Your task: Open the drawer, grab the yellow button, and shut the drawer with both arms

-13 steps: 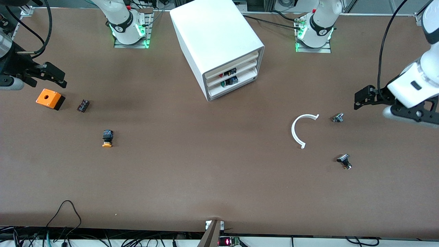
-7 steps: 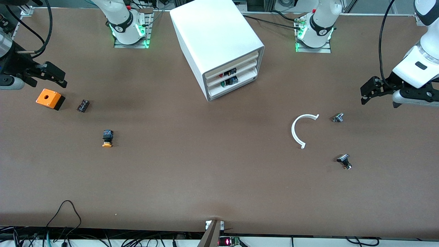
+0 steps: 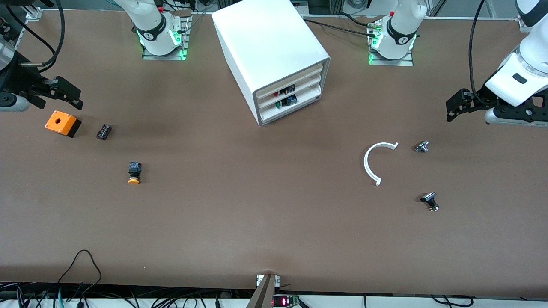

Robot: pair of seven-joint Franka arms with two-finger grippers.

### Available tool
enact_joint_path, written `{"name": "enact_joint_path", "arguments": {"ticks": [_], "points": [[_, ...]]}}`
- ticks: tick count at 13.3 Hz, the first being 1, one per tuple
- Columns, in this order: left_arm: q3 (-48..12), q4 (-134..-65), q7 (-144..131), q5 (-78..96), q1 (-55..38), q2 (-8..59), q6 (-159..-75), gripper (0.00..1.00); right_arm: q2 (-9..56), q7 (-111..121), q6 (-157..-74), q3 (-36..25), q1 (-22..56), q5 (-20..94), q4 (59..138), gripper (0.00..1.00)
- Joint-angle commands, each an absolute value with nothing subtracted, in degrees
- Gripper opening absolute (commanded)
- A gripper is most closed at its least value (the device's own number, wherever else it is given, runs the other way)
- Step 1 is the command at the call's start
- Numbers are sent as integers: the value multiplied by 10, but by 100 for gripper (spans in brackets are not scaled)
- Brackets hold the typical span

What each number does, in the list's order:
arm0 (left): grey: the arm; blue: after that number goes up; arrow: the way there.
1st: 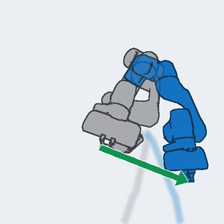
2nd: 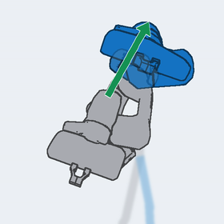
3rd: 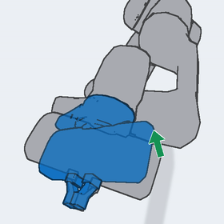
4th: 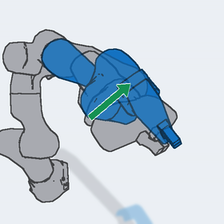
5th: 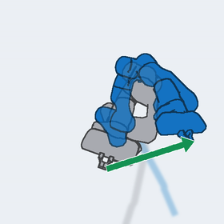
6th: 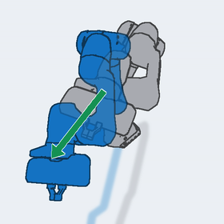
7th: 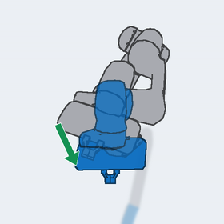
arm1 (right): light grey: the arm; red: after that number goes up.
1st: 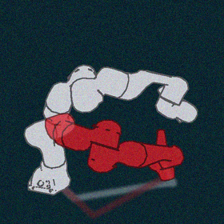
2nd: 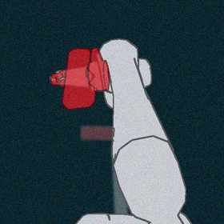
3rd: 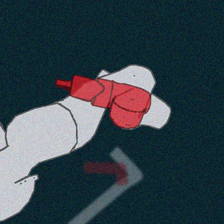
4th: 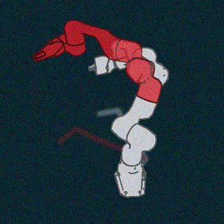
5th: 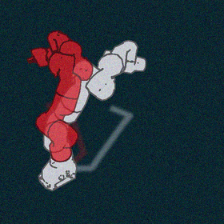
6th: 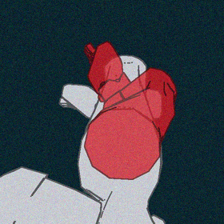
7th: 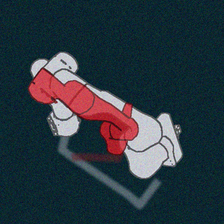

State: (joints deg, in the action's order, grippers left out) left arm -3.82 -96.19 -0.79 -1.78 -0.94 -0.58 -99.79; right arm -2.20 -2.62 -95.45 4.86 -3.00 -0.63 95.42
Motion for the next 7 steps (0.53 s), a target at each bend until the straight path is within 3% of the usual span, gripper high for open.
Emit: {"name": "enact_joint_path", "arguments": {"ticks": [1,7], "points": [[-36,-932,-13,-11,-16,10,-981,99,-24,-21,-944,45,-25,-14,944,99],[-39,-931,-14,-10,-15,10,-969,99,-23,-15,-943,45,-25,-11,933,99]]}}
